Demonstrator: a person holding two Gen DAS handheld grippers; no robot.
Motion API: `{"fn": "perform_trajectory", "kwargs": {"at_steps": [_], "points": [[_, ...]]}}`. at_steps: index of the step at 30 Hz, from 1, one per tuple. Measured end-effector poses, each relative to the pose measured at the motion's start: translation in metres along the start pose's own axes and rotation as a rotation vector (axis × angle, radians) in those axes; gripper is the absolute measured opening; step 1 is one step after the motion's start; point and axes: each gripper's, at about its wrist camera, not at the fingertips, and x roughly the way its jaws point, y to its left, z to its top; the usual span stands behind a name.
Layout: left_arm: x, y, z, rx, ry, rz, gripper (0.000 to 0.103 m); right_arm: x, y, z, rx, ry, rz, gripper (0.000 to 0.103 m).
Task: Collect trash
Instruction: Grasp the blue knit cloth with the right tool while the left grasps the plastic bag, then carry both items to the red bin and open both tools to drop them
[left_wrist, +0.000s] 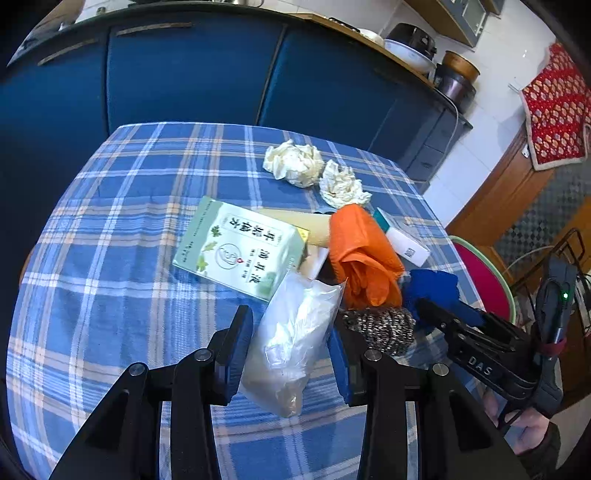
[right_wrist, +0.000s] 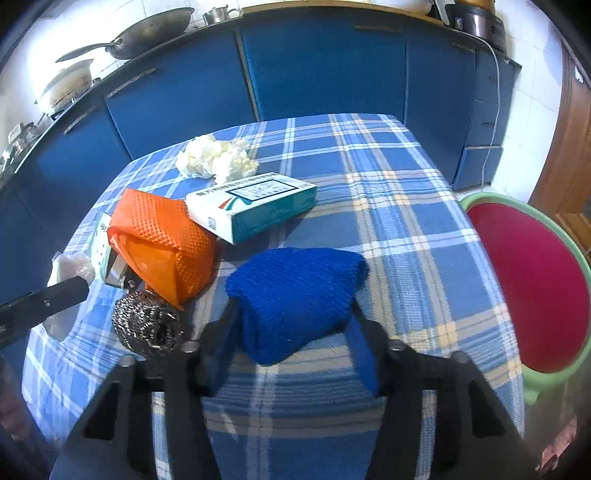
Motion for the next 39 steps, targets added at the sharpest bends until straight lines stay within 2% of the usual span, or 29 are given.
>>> {"fn": "perform_trajectory", "kwargs": {"at_steps": [2,4,8,17,24,31,39], "points": [[-0.002,-0.004,0.0,0.005,-0.005,-0.004,0.041,-0.002,-0.004,-0.002,0.015,-0.002,0.017,0.038],[-0.006,-0.01,0.0,0.016,-0.012,-0.007,0.041,-0.005,-0.006,-0.004,0.027,-0.004,0.034,0.032],[-0.014,-0.021,0.0,0.035,-0.026,-0.02,0.041,-0.012,-0.008,-0.012,0.052,-0.01,0.07,0.027],[-0.022,-0.061,0.001,0.09,-0.041,-0.069,0.041,-0.057,-0.024,-0.02,0.1,-0.102,0.084,0.026],[-0.013,-0.111,0.006,0.172,-0.029,-0.128,0.041,-0.095,-0.053,-0.023,0.154,-0.184,0.051,0.026],[0.006,-0.166,0.016,0.259,-0.013,-0.191,0.041,-0.113,-0.09,-0.021,0.221,-0.235,0.011,0.026],[0.037,-0.218,0.023,0.335,0.01,-0.228,0.041,-0.118,-0.135,-0.025,0.296,-0.267,-0.072,0.026]]}}
